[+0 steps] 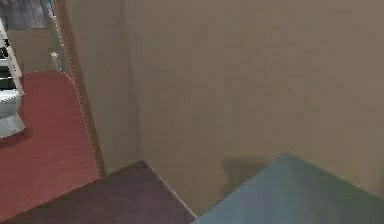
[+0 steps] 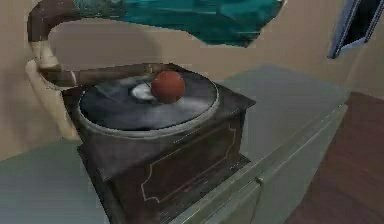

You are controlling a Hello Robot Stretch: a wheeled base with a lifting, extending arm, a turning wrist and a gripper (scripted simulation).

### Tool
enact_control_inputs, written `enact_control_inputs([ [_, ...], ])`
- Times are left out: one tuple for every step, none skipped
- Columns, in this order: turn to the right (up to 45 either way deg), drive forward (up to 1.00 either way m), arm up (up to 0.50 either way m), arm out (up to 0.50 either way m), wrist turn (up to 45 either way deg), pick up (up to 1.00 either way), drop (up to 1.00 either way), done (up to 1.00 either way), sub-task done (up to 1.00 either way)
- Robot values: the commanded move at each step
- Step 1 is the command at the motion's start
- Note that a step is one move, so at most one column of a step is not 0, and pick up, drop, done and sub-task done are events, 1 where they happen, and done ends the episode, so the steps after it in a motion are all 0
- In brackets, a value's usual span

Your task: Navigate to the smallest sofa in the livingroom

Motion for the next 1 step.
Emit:
enact_control_inputs([
  [-36.0,0.0,0.0,0.0,0.0,0.0,0.0,0.0,0.0],
])
